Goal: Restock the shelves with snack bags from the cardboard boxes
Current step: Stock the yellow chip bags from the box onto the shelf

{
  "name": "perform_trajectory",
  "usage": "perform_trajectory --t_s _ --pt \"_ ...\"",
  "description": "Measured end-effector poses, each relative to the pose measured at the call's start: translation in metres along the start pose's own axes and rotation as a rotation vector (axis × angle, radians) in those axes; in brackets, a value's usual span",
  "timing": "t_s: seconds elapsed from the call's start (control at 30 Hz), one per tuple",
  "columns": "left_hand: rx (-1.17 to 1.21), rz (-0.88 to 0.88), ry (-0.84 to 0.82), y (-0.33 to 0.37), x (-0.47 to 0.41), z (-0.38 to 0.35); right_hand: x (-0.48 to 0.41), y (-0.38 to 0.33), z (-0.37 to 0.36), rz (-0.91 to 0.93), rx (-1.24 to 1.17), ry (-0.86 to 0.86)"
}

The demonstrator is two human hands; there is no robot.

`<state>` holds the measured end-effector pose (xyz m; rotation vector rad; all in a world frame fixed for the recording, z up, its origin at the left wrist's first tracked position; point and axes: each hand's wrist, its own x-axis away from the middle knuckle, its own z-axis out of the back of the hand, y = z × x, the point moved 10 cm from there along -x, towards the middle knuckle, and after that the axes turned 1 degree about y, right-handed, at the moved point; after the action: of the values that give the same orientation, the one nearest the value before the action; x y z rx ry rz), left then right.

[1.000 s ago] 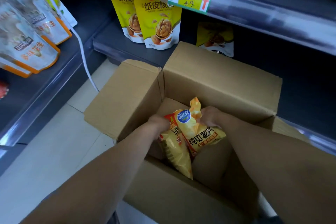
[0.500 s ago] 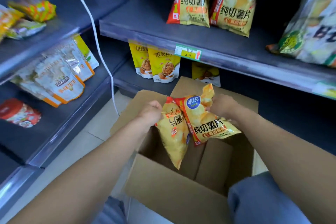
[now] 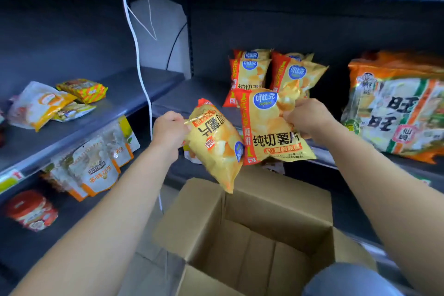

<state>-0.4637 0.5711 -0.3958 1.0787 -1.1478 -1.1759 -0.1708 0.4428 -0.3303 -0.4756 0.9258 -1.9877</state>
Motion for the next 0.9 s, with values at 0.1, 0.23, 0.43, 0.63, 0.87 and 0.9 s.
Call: perform_trajectory --t_s 0.1,0.23,0.43,0.63,0.87,0.9 --pt "0.303 0.04 0.121 0.012 -0.008 0.01 -0.01 -0.006 0.037 0.005 -0.048 0.192" --pt "-0.011 0.01 0.187 0.035 0.0 -0.002 -0.016 0.005 0.061 -0.043 -0.139 0.371" --pt "0.804 0.339 -0.017 0.0 -0.01 -0.098 -0.035 0.024 0.06 -0.071 -0.23 0.422" --pt "0.445 0.284 -0.084 -0.018 -0.024 -0.145 -0.064 0.044 0.056 -0.061 -0.268 0.408" --pt "-0.038 0.183 -0.219 -0.018 -0.036 -0.166 -0.099 0.074 0.045 -0.105 -0.296 0.37" --pt "-0.064 0.206 -0.236 -0.022 -0.035 -0.167 -0.103 0.079 0.042 -0.122 -0.281 0.361"
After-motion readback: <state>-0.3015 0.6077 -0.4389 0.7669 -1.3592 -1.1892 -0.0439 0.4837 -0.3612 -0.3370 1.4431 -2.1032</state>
